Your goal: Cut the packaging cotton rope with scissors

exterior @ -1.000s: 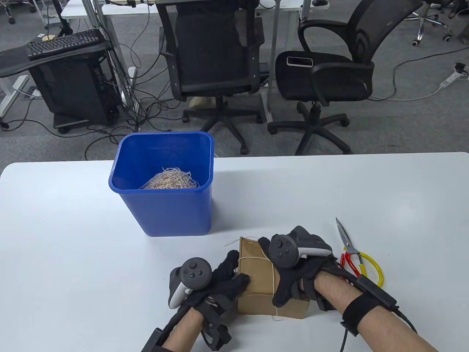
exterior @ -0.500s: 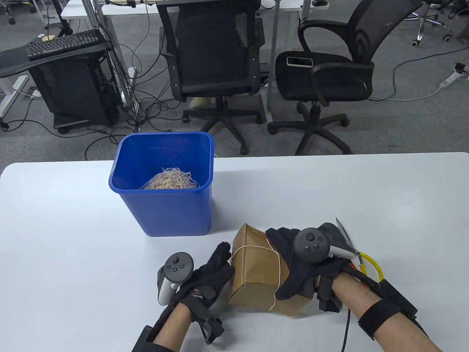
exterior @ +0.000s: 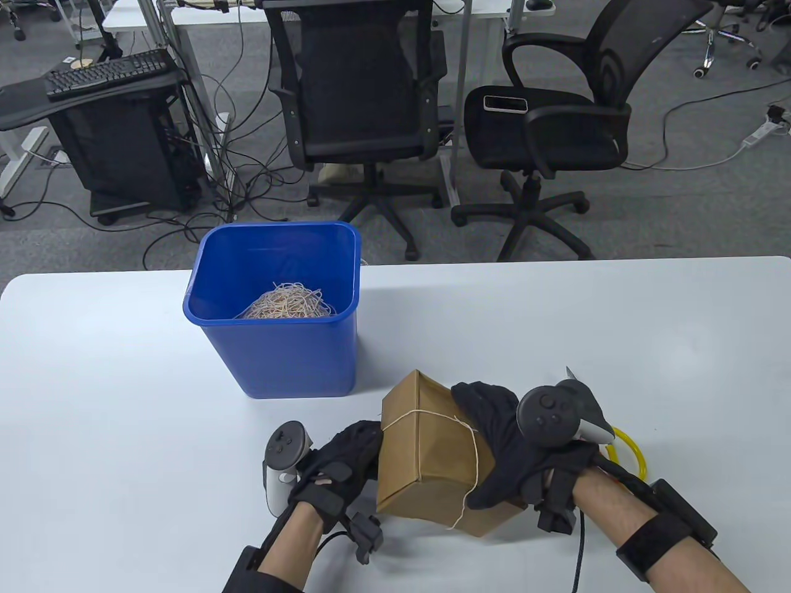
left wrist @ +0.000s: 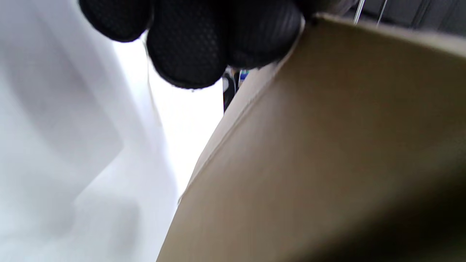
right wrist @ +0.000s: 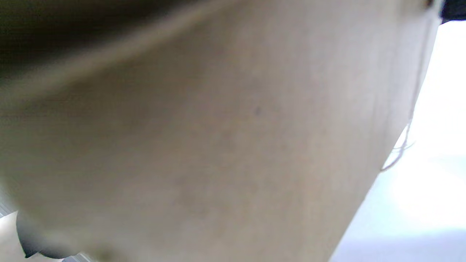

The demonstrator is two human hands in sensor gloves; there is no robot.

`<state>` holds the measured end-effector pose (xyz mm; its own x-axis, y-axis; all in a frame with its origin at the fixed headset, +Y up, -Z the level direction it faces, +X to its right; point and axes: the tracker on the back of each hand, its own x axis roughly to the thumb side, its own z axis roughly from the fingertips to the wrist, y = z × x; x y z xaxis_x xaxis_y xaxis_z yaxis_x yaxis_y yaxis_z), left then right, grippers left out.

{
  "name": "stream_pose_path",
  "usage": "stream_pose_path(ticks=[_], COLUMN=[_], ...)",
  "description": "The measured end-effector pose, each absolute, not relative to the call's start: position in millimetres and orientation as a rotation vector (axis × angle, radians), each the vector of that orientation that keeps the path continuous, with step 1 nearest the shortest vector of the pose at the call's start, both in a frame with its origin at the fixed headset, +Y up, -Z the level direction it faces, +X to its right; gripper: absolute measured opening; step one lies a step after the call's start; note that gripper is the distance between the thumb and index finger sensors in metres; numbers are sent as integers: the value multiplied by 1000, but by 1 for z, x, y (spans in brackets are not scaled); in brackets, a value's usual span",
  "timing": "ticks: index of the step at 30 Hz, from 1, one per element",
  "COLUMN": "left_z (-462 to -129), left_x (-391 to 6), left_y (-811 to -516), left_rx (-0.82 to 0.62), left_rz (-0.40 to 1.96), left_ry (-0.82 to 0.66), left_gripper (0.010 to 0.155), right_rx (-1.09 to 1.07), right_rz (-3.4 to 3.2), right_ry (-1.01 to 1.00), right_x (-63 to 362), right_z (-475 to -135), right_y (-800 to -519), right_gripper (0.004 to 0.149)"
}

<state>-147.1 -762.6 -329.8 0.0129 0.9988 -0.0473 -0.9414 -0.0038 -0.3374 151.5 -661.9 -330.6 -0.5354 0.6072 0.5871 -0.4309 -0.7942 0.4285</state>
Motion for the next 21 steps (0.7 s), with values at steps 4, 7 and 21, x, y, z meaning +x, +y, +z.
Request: stream_pose_path(ticks=[4, 7, 21], left_z=[-330, -332, -344], left_x=[-151, -158, -197], left_y=[-748, -731, -702], left_rx=[-204, -66, 10], left_rz=[1364, 1030, 310], left_ry=[-246, -233, -22], left_gripper=[43, 43, 42], right_rx=[984, 957, 538], right_rz=[2278, 2280, 2323], right_ry=[296, 281, 49], right_x=[154, 159, 245], right_z=[-332, -335, -346], right_y=[-662, -659, -618], right_gripper=[135, 135, 134])
